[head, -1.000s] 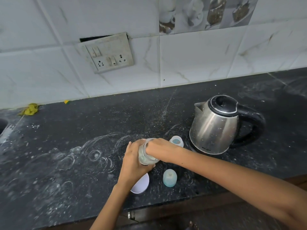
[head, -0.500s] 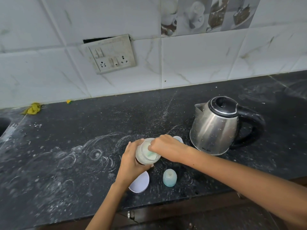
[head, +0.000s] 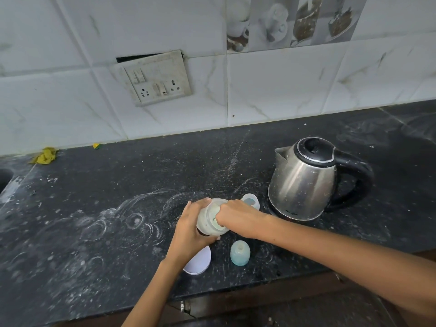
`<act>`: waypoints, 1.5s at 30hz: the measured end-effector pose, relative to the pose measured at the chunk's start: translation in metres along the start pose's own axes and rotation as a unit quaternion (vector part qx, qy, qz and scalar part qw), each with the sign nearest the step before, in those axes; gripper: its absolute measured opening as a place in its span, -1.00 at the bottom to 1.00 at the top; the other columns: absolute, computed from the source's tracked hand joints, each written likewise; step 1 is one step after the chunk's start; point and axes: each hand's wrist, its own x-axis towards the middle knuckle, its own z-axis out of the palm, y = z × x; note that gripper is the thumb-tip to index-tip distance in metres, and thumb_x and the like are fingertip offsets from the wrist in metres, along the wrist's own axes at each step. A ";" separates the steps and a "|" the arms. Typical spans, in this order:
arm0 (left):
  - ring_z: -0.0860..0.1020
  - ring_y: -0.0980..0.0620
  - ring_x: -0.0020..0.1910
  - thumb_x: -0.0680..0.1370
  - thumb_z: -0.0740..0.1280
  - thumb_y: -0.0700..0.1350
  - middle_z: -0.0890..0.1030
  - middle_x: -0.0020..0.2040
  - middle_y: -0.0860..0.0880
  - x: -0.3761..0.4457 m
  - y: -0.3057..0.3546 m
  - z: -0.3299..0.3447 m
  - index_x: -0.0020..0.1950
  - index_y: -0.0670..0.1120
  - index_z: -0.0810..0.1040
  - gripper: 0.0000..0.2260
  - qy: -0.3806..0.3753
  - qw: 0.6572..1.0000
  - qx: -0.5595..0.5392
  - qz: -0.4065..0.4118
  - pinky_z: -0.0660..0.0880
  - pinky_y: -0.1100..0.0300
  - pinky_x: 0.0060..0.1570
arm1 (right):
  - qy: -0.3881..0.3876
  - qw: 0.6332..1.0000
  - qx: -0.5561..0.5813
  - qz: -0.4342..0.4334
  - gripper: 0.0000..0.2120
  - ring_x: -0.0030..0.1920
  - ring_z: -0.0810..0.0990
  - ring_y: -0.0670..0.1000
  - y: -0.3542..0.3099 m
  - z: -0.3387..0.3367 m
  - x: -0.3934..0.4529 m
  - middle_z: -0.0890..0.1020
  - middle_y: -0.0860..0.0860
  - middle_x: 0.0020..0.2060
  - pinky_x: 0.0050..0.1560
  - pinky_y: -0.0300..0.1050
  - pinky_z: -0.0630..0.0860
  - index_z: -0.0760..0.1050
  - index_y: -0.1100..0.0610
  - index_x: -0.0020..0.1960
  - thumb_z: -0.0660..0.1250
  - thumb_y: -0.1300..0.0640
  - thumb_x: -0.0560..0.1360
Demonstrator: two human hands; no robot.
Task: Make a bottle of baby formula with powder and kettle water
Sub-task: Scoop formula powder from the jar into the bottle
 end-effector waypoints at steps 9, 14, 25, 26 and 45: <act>0.47 0.13 0.22 0.16 0.62 -0.07 0.49 0.24 0.22 0.000 -0.005 -0.002 0.28 0.10 0.40 -0.26 0.010 1.000 0.004 -0.009 0.39 0.16 0.25 | 0.160 0.914 0.357 0.111 -0.88 -0.15 0.68 -0.05 0.022 0.000 -0.008 0.75 0.05 -0.16 -0.02 -0.26 0.54 0.72 0.16 -0.07 0.48 0.28 0.40; 0.44 0.20 0.22 0.16 0.62 -0.11 0.47 0.23 0.31 -0.001 -0.002 -0.001 0.26 0.17 0.38 -0.26 0.010 1.000 -0.004 -0.014 0.27 0.45 0.19 | 0.260 0.837 0.444 0.186 -0.91 -0.18 0.71 -0.08 0.029 0.011 -0.027 0.75 0.04 -0.19 -0.03 -0.26 0.60 0.73 0.15 -0.11 0.52 0.25 0.39; 0.44 0.21 0.21 0.16 0.62 -0.11 0.47 0.23 0.28 0.001 -0.001 0.000 0.26 0.10 0.43 -0.28 0.017 1.000 0.001 -0.025 0.17 0.56 0.17 | 0.362 0.813 0.414 0.189 -0.84 -0.35 0.64 -0.18 0.022 0.044 -0.036 0.73 -0.11 -0.30 -0.23 -0.25 0.60 0.73 0.12 -0.11 0.50 0.34 0.39; 0.44 0.21 0.21 0.16 0.62 -0.11 0.47 0.23 0.28 0.001 0.000 0.000 0.26 0.08 0.43 -0.28 0.016 1.000 0.001 -0.026 0.17 0.58 0.15 | 0.366 0.812 0.414 0.188 -0.83 -0.33 0.66 -0.16 0.023 0.046 -0.036 0.74 -0.08 -0.28 -0.23 -0.22 0.60 0.73 0.11 -0.12 0.49 0.35 0.39; 0.46 0.32 0.14 0.19 0.62 -0.03 0.53 0.16 0.20 0.001 -0.003 0.008 0.22 0.06 0.37 -0.31 0.014 0.991 -0.050 -0.124 0.38 0.47 0.04 | 0.259 0.553 0.746 0.265 -0.94 -0.20 0.75 0.05 0.029 0.029 -0.032 0.73 0.18 -0.22 -0.27 -0.29 0.62 0.67 0.32 -0.13 0.48 0.39 0.40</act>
